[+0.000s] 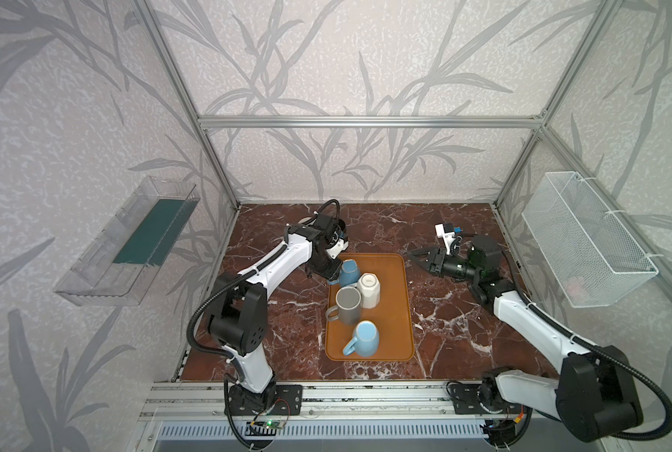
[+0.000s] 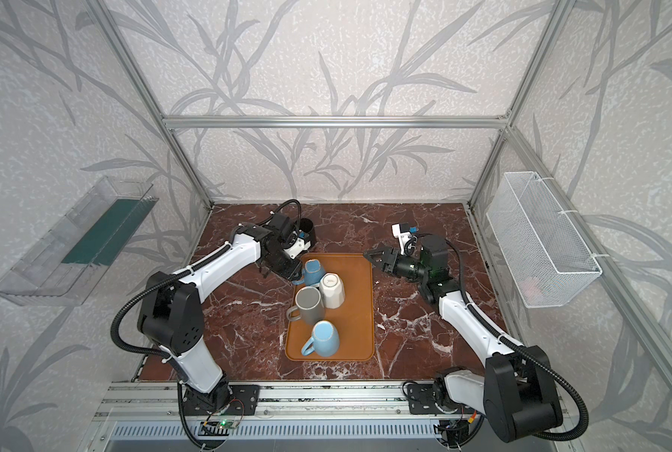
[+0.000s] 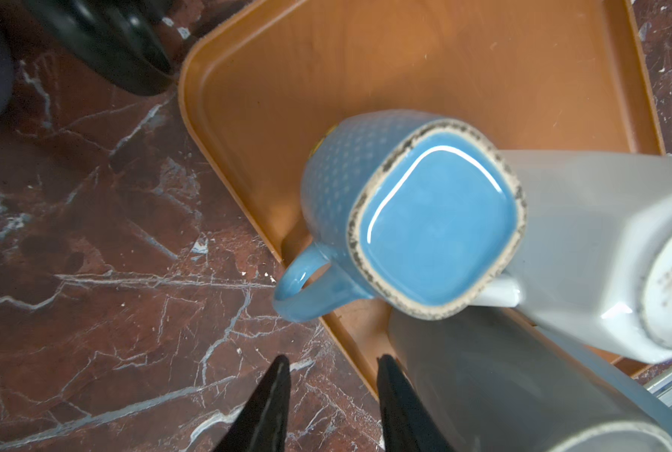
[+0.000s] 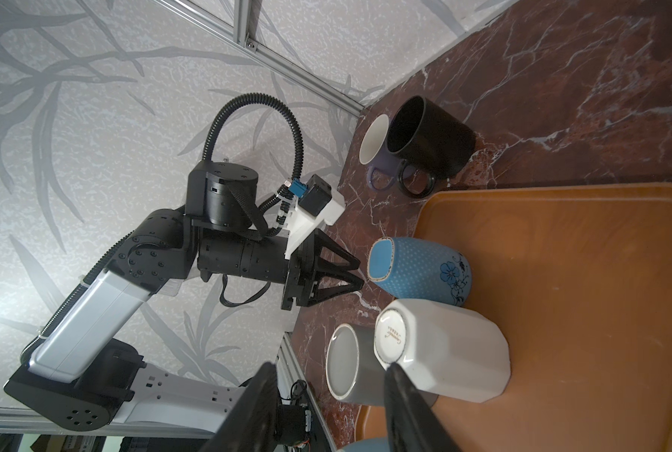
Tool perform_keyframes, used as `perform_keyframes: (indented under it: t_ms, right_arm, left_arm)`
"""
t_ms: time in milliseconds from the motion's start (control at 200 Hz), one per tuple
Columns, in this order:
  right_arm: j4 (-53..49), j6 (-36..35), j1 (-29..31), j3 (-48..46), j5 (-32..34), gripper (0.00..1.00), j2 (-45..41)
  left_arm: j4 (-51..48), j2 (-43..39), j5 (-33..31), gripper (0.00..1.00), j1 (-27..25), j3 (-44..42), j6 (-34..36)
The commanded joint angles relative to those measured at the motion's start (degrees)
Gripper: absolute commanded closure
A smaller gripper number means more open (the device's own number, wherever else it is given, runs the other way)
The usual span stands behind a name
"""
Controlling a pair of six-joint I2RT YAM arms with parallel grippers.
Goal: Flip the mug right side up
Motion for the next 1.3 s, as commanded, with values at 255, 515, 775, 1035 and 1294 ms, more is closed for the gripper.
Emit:
perform_keyframes:
  t_ms: [255,515,775,1035,1294]
  right_arm:
    - [-0.11,-1.24,-0.27,0.97,-0.67,0.53,-0.19]
    - [-0.46,-1.43,-0.37,1.06,-0.61,0.53,-0.28]
    - [-0.72,-1.48,-0.36,1.32,-0.56,0.53,-0.19]
    - [-1.16,-1.67,-0.36,1.61,-0.4,0.53,-0.02]
    - [-1.4,-1.76,-0.36,2.37,-0.54,0.52,0.67]
  left_arm:
    - [-1.2,4.2,2.24,0.58,-0.4,2.84,3.7]
    - [1.14,5.71,1.25,0.58,-0.4,3.12,3.57]
    - [4.65,6.07,0.13,0.57,-0.68,2.63,2.72]
    - [6.2,6.6,-0.71,0.56,-0.75,2.31,2.78]
    - [7.62,7.34,-1.83,0.56,-0.84,2.13,2.53]
